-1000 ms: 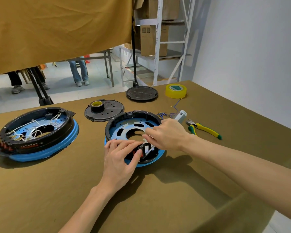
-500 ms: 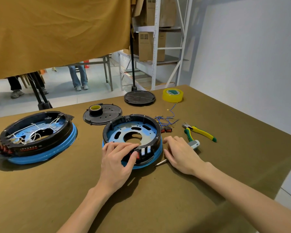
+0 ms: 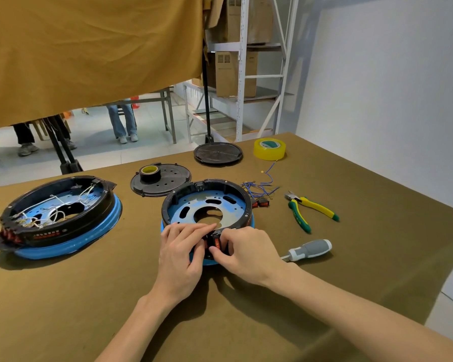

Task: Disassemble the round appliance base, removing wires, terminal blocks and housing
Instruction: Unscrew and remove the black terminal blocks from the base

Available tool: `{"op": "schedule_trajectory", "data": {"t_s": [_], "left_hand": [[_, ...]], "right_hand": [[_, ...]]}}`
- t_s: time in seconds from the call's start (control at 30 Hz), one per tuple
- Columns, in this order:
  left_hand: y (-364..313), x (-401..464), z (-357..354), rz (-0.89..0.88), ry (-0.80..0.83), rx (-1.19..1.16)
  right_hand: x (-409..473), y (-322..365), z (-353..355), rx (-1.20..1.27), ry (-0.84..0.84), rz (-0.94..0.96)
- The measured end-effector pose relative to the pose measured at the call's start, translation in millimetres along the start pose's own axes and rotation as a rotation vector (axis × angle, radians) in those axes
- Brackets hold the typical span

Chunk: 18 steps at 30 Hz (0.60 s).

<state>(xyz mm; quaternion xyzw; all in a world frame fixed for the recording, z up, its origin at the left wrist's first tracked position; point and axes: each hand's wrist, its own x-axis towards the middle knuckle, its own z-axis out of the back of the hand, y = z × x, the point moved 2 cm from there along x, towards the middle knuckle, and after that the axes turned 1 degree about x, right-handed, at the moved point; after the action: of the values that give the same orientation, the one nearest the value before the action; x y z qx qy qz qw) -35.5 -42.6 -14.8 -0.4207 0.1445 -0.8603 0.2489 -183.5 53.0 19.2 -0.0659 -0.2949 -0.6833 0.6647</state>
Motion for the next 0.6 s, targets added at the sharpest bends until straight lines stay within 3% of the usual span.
{"op": "schedule_trajectory", "data": {"t_s": [0.27, 0.43, 0.5, 0.6], "left_hand": [[-3.3, 1.8, 1.4, 0.000, -0.009, 0.013], [-5.3, 2.3, 3.3, 0.000, -0.005, -0.016], [-5.3, 1.9, 3.3, 0.005, -0.003, -0.017], [-5.4, 2.6, 3.0, 0.013, 0.003, -0.022]], "right_hand": [[-9.1, -27.0, 19.9, 0.122, -0.231, -0.067], [0.5, -78.7, 34.8, -0.012, -0.395, -0.187], [7.7, -101.2, 34.3, -0.177, -0.294, -0.218], [20.6, -123.9, 25.8, -0.389, -0.012, -0.221]]}}
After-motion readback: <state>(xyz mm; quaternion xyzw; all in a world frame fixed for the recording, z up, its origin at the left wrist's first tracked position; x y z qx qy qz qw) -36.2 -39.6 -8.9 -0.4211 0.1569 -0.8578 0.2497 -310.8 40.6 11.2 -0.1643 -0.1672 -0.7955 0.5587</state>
